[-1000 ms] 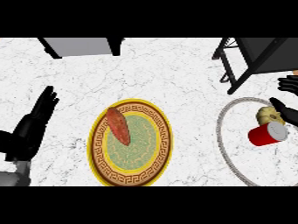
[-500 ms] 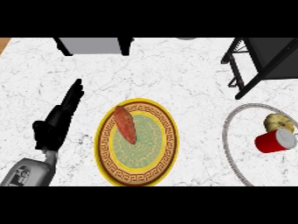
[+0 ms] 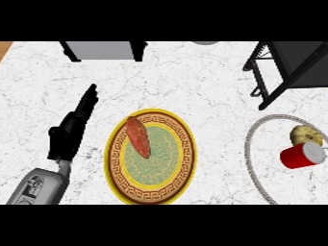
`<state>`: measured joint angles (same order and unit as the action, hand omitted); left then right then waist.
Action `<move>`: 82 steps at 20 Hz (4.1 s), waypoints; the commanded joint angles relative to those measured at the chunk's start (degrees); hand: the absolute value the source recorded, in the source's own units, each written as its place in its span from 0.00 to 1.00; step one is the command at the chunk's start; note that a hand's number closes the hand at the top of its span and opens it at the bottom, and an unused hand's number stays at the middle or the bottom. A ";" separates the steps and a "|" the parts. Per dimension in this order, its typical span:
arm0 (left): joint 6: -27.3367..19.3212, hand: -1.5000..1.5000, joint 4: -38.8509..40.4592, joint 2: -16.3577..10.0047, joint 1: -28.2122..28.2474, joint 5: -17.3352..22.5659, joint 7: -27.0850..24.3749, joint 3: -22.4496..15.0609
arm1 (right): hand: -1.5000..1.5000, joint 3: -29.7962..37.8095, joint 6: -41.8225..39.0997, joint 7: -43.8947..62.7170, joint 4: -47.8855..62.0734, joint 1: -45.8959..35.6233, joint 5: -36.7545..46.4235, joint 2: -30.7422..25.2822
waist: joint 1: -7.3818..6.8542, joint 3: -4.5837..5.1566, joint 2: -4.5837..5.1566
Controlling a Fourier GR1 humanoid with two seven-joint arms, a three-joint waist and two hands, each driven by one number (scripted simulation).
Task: Pick the can from the placemat and place it in the tiered shelf
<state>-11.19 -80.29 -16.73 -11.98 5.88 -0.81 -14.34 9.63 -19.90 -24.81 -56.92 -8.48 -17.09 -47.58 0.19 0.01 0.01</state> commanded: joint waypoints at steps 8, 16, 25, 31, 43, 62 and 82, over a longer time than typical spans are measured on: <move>1.92 0.50 -2.49 -1.51 2.74 0.03 0.80 1.18 | 0.00 -7.69 -4.60 13.79 -19.33 4.67 11.04 -13.30 | 0.47 0.13 -0.44; -0.18 0.50 -3.72 1.71 2.84 -2.93 2.48 0.76 | 0.00 -5.75 -2.23 29.98 -38.28 11.56 13.85 -13.36 | 0.64 0.04 -0.31; 5.08 0.50 0.41 2.61 3.75 -3.96 -3.04 4.43 | 0.00 -2.75 -4.33 35.27 -43.33 10.77 20.45 -3.58 | -0.19 0.00 -0.03; 5.12 0.50 -3.01 4.11 3.13 -5.45 1.07 5.53 | 0.00 -0.96 -3.85 37.97 -50.85 15.74 27.21 3.14 | -0.05 0.00 -0.08; 6.13 0.50 -4.95 8.63 2.19 -9.61 5.75 5.66 | 0.00 0.98 -10.67 42.07 -52.54 13.93 33.96 12.25 | -0.02 0.00 -0.08; 8.96 0.50 5.63 10.70 -4.43 -12.04 1.32 11.87 | 0.00 -1.05 -13.91 39.13 -45.88 8.53 48.74 20.34 | 0.04 0.01 0.03; 10.71 0.50 0.65 12.49 1.69 -14.26 -1.03 12.43 | 0.00 -1.51 -9.92 29.92 -37.68 9.74 59.77 25.97 | -0.03 0.00 -0.03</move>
<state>-0.18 -81.83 -5.20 -10.22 -7.82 0.70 -2.10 9.53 -29.10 2.88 -91.28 -0.20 41.51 -24.20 0.07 0.00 -0.01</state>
